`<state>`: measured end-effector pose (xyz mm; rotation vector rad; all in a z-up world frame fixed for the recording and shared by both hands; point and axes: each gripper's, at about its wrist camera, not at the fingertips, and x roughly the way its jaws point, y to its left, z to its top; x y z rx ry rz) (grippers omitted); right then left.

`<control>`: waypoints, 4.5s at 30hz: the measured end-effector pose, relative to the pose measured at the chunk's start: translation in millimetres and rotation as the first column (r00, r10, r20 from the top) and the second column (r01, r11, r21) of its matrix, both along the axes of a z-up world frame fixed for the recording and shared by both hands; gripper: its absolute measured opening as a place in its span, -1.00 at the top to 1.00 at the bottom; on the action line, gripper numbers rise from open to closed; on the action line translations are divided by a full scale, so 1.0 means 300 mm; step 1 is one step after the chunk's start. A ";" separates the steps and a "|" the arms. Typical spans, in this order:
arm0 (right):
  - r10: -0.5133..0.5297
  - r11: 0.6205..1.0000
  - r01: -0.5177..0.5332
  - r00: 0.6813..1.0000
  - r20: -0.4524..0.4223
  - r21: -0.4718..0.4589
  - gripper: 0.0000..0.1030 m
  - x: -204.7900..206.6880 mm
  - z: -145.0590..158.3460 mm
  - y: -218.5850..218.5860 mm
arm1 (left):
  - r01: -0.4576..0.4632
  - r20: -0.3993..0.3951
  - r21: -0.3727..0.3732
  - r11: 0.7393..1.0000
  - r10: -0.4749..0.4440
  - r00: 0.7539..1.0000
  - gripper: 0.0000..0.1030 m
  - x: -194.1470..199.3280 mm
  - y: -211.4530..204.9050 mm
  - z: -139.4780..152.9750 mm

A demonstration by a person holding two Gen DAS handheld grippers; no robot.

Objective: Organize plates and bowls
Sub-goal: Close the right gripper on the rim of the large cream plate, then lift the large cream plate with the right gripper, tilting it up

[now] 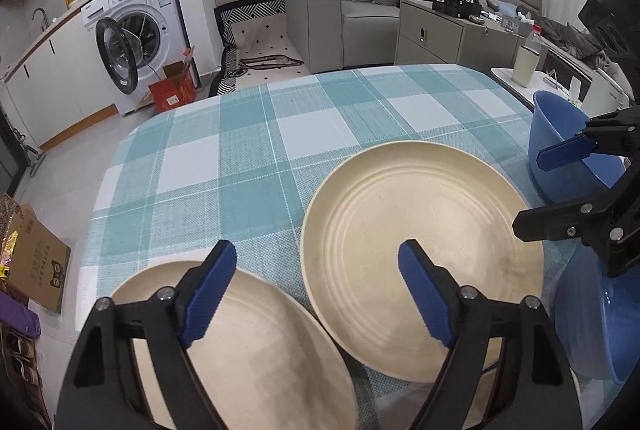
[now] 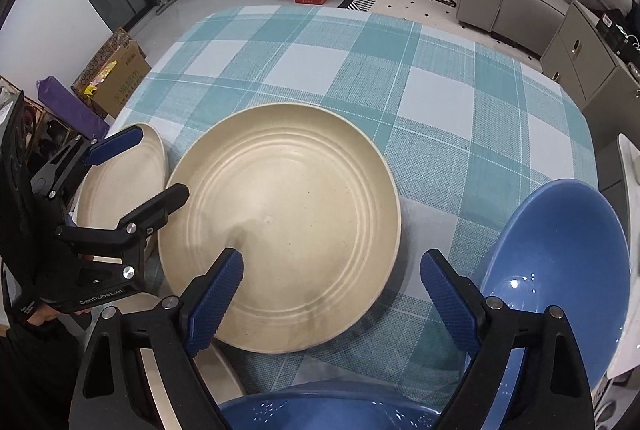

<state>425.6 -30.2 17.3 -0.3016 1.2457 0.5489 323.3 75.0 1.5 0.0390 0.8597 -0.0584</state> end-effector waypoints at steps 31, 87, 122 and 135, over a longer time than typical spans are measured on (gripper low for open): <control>0.044 0.979 -0.046 0.999 -0.017 -0.197 -0.58 -0.013 -0.109 0.105 | 0.049 -0.102 -0.002 0.999 -0.049 0.994 0.13 0.036 -0.027 -0.082; -0.009 0.972 -0.012 0.996 -0.085 -0.234 -0.53 0.126 -0.165 0.210 | 0.000 -0.111 0.011 1.000 0.001 0.994 0.19 0.013 0.022 -0.085; 0.026 0.963 -0.035 0.999 -0.036 -0.266 0.37 0.016 -0.156 0.109 | -0.047 -0.116 0.008 0.999 0.048 0.992 0.22 -0.006 0.037 -0.069; 0.023 0.980 -0.013 0.999 0.045 -0.200 0.38 0.011 -0.038 0.095 | -0.072 -0.055 -0.009 0.997 0.072 0.996 0.22 -0.039 0.056 0.005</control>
